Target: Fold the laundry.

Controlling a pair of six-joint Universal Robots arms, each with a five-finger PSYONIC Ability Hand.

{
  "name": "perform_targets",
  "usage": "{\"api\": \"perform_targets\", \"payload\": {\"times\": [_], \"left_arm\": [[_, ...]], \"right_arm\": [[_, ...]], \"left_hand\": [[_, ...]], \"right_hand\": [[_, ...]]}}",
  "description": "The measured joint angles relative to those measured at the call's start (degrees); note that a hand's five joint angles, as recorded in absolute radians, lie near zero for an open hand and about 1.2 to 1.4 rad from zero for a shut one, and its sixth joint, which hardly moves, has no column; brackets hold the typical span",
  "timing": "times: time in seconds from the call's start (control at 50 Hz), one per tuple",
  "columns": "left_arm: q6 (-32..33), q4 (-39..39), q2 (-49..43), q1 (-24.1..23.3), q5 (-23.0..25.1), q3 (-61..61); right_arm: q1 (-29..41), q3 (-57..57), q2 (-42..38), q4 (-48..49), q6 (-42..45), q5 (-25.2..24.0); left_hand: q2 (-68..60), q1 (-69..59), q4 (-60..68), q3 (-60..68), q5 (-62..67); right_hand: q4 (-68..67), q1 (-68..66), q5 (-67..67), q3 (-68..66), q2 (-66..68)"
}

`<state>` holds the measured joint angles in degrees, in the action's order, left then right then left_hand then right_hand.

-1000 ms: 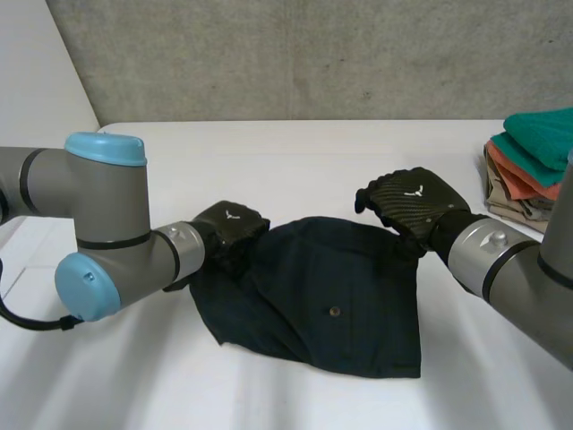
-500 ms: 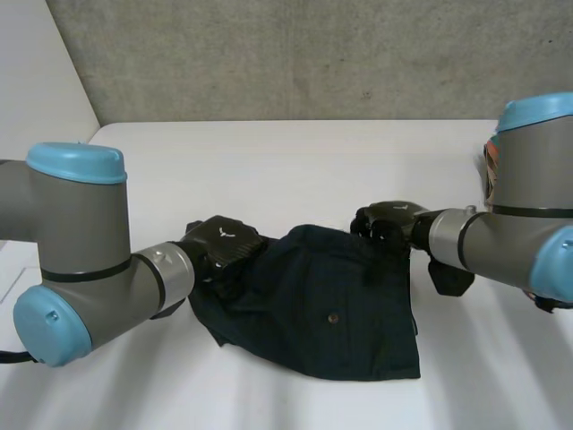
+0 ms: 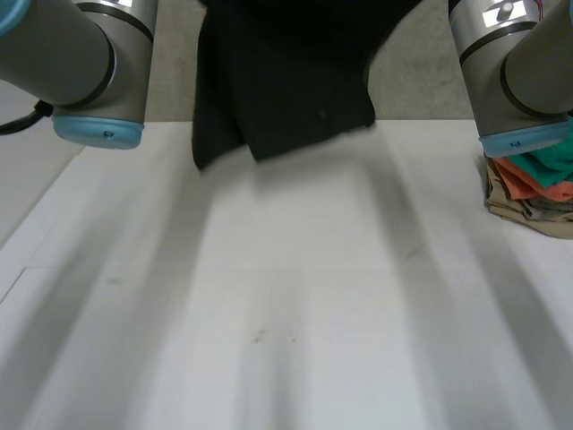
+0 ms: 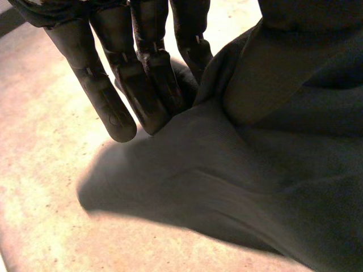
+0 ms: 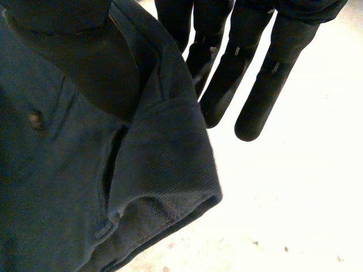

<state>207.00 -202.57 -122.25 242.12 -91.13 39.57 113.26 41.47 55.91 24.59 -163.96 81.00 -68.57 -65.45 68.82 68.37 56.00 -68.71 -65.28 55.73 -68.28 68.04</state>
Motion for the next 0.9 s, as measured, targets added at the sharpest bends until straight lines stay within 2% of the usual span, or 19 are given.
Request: {"api": "perform_targets", "payload": {"times": [0.18, 0.34, 0.4, 0.48, 0.6, 0.66, 0.72, 0.8, 0.9], "left_arm": [[-0.61, 1.73, 4.5, -1.5, -1.96, 19.47], [-3.54, 2.23, 6.89, -2.29, -4.35, 40.29], [-5.16, 2.45, 6.26, -2.95, -4.84, 44.13], [-8.79, 3.74, 4.52, -5.12, -5.46, 50.84], [-10.53, 8.88, 7.73, -6.69, -5.78, 55.33], [-10.73, 12.28, 11.07, -6.98, -5.81, 56.73], [-10.57, 15.22, 14.75, -7.1, -5.63, 57.53], [-10.19, 17.1, 18.54, -6.95, -5.19, 57.73], [-9.75, 17.41, 20.77, -5.73, -3.39, 57.09]], "right_arm": [[0.13, 8.22, 1.04, -0.99, 0.53, -2.68], [0.26, 19.05, -0.32, -7.83, 1.59, -4.0], [0.33, 21.88, -2.79, -10.85, 3.67, -3.98], [0.82, 27.09, -7.31, -16.42, 10.78, -3.43], [1.29, 32.79, -7.08, -18.95, 16.44, -2.99], [1.33, 35.88, -4.78, -19.13, 17.38, -3.07], [1.28, 39.48, -1.37, -19.0, 17.37, -3.59], [1.19, 43.49, 1.88, -18.6, 16.96, -4.26], [1.09, 47.02, 3.56, -18.24, 16.48, -4.99]], "left_hand": [[-0.05, 0.0, 0.01, 0.01, 0.0], [-0.07, 0.0, 0.02, 0.09, 0.0], [-0.07, 0.0, 0.02, 0.1, 0.0], [-0.08, 0.0, 0.02, 0.11, 0.0], [0.75, 0.0, -0.81, -0.6, -0.06], [5.26, 0.94, -5.55, -5.1, -1.67], [29.83, 28.6, -29.62, -28.75, -26.45], [37.91, 35.36, -38.44, -37.58, -35.79], [39.29, 35.74, -40.07, -38.56, -37.28]], "right_hand": [[-0.01, 0.0, 0.74, -0.01, 0.0], [-0.02, 0.0, 0.75, -0.24, 0.0], [-0.02, 0.0, 0.99, -0.24, 0.0], [-0.02, 0.0, 1.04, -0.24, 0.01], [-0.02, 0.0, 1.04, -0.24, 0.01], [-0.02, 0.0, 1.04, -0.24, 0.01], [-0.02, 0.0, 1.05, -0.24, 0.01], [-0.02, 0.0, 1.04, -0.24, 0.01], [-0.02, 0.0, 1.04, -0.24, 0.01]]}}
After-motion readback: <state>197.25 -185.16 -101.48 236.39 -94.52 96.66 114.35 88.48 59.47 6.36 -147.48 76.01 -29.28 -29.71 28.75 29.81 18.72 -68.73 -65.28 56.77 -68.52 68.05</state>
